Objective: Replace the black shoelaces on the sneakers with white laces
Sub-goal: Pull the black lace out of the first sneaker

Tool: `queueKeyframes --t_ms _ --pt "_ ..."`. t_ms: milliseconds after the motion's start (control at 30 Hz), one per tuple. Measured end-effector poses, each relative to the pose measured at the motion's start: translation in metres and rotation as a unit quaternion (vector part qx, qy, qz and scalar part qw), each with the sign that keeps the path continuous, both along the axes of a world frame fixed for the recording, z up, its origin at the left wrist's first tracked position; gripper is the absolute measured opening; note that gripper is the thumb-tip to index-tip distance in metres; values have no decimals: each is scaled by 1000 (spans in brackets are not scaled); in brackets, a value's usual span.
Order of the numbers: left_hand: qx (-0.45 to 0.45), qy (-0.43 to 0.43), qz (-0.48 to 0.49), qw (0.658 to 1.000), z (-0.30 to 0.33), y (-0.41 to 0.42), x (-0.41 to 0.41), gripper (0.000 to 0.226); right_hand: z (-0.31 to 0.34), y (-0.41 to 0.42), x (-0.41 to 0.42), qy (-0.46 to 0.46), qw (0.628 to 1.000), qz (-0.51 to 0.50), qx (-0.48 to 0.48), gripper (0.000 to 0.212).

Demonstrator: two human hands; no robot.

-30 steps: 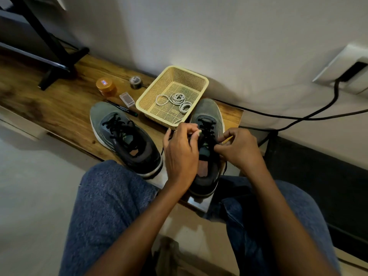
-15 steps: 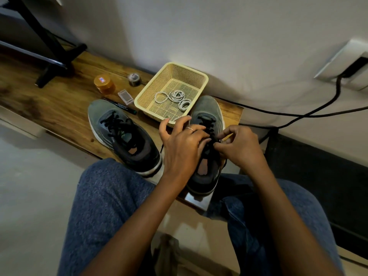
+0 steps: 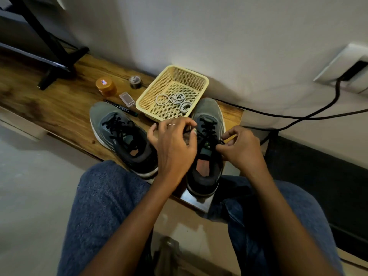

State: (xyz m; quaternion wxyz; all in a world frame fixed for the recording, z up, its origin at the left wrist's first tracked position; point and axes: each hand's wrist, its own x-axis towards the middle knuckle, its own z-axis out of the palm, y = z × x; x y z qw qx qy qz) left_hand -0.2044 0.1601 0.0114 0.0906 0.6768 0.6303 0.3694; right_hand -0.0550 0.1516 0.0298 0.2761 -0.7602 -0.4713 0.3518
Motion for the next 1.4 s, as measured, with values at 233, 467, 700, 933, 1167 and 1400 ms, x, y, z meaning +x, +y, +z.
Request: queueKeyframes --t_ms 233,467,700,933,1167,1400 --pt "-6 142 -119 983 -7 2 5 20 -2 -1 0 -20 1000 19 14 16" --pt "8 49 -105 993 -10 -2 9 6 0 -2 -3 -8 1000 -1 2 12" --pt "-80 -217 -2 973 -3 -4 8 3 -2 -1 -5 12 1000 -22 0 13" --pt "-33 33 -118 992 -6 0 9 45 -2 -2 -3 -3 1000 4 8 11" --pt "33 70 -120 990 -12 1 7 9 -2 -4 -6 -41 999 18 7 10" --pt "-22 56 -151 987 -8 6 5 15 -5 -18 -18 -114 992 27 47 15"
